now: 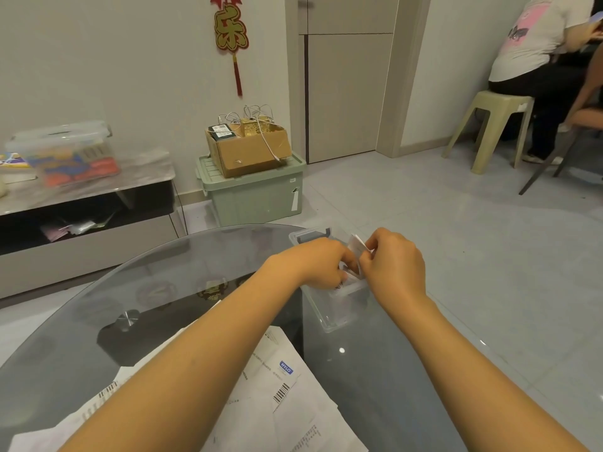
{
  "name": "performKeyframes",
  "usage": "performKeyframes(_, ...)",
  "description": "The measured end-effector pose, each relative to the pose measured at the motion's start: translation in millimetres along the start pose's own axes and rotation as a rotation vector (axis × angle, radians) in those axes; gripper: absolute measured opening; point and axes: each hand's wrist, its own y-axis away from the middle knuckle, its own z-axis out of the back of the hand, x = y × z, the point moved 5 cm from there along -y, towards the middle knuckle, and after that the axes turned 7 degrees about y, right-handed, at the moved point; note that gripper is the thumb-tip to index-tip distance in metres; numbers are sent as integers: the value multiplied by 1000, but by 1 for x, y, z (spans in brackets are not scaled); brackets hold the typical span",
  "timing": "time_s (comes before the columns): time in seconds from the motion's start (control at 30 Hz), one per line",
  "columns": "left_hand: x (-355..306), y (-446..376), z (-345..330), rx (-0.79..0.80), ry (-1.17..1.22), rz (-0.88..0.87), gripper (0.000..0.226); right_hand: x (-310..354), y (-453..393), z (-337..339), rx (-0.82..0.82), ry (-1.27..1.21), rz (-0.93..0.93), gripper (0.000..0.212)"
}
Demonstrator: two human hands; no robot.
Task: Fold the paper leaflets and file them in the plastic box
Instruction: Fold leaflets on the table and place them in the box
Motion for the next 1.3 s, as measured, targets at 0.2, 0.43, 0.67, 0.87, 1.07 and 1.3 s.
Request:
performKeyframes(0.2, -6, -1, -2, 60, -33, -15, 46, 1, -2, -1, 15, 13, 0, 17)
performKeyframes(0.43, -7, -2, -3, 117, -217, 50, 36, 13, -3, -2, 44, 352, 73, 23)
performKeyframes(0.67, 1, -3, -2, 68, -238, 31, 46, 11, -10, -7, 205, 533, 74, 23)
performKeyframes(0.87, 10, -1, 3, -88, 59, 34, 36, 4, -12, -11, 343, 327, 4, 24)
performKeyframes(1.07, 9, -6, 0, -112, 87, 15, 40, -5, -14, -10, 353, 92, -47, 18)
performKeyframes(1.3, -1, 1, 7, -223, 56, 21, 46, 2, -8, 13, 169, -53, 17, 21)
